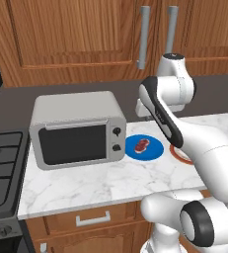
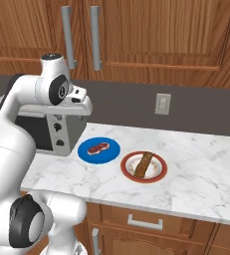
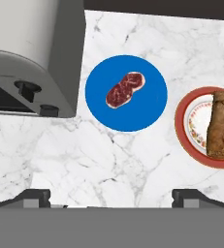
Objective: Open the toaster oven door. Place the baguette on the top rack in the toaster oven and place the steak on the bottom rack.
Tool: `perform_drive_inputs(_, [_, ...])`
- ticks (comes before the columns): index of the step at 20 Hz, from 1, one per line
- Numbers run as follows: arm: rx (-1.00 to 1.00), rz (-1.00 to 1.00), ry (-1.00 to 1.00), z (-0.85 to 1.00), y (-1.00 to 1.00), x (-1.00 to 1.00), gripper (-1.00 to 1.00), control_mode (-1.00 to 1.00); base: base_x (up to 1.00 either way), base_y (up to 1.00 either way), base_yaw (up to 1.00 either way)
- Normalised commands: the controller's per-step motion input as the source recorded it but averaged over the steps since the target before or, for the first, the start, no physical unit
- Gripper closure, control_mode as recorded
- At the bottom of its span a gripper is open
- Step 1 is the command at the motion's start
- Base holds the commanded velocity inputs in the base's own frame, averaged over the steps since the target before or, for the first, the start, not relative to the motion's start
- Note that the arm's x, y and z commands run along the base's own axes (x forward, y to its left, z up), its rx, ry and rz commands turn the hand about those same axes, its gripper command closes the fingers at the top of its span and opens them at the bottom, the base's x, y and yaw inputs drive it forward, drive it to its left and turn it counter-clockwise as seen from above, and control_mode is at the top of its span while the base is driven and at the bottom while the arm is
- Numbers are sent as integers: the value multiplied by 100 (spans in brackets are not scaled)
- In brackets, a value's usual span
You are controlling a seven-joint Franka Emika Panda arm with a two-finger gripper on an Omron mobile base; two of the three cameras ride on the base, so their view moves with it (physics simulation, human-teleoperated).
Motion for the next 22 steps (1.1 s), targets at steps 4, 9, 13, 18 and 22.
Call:
perform_drive_inputs(4, [0, 0, 0, 0, 0, 0, -100, -100, 0, 0, 0])
perform_drive_inputs(9, [0, 0, 0, 0, 0, 0, -100, -100, 0, 0, 0])
perform_drive_inputs(13, [0, 0, 0, 0, 0, 0, -100, -100, 0, 0, 0])
perform_drive_inputs(18, [-2, 1, 0, -4, 0, -12, -100, -100, 0, 0, 0])
perform_drive_inputs(22, [-14, 16, -3, -12, 18, -22, -100, -100, 0, 0, 0])
